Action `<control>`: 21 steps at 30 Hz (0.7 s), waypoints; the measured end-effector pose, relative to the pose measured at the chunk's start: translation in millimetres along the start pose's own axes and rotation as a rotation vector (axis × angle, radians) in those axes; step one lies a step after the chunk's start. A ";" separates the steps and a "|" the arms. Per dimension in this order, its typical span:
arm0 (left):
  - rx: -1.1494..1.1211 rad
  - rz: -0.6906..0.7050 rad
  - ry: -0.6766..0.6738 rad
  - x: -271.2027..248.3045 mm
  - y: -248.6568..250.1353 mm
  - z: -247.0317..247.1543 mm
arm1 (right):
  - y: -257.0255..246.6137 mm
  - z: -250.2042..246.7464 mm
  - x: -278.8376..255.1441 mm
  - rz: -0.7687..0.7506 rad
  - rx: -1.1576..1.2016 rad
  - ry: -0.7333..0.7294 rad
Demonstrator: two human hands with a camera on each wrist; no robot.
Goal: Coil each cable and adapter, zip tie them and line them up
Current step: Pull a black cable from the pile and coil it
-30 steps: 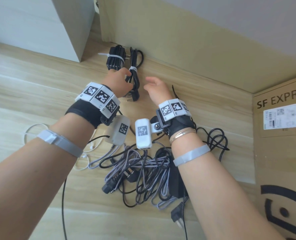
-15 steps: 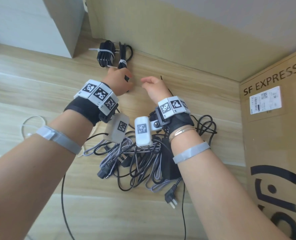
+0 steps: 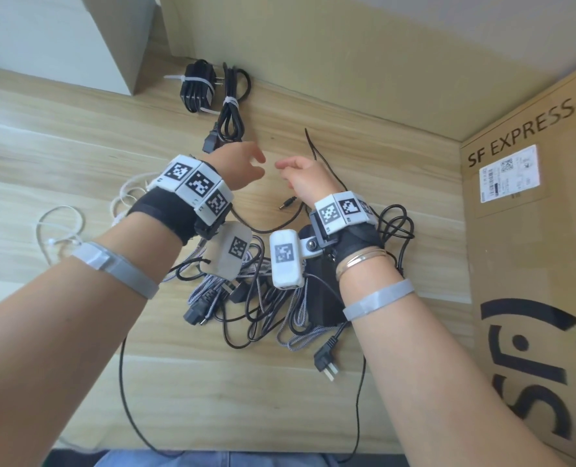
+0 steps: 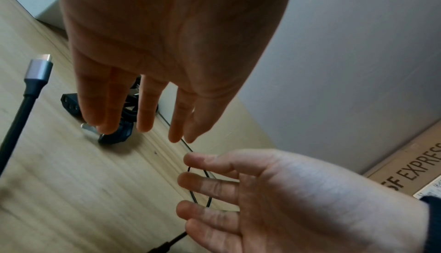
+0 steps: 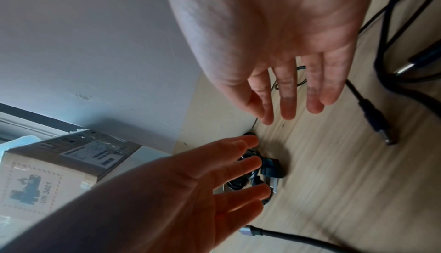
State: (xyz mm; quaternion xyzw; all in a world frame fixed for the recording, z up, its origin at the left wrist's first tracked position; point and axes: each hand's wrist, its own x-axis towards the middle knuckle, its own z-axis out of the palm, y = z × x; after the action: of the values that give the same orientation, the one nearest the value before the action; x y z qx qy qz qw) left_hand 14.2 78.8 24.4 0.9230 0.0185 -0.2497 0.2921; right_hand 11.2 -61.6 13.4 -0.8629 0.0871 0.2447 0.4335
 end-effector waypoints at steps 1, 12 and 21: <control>-0.004 0.005 -0.010 -1.1 0.2 1.9 | 2.9 0.0 -1.1 0.012 -0.004 -0.004; -0.005 0.006 -0.148 -5.9 -1.6 21.8 | 35.7 -11.1 -7.1 0.160 0.047 0.057; 0.017 -0.020 -0.227 -3.8 -2.6 37.5 | 43.9 -10.2 -7.0 0.208 -0.015 -0.009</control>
State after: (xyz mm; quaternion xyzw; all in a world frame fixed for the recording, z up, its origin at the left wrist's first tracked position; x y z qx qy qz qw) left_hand -6.5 60.8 -1.6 0.8911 -0.0074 -0.3556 0.2819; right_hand -7.2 -96.8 -9.0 -0.8513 0.1722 0.2929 0.3998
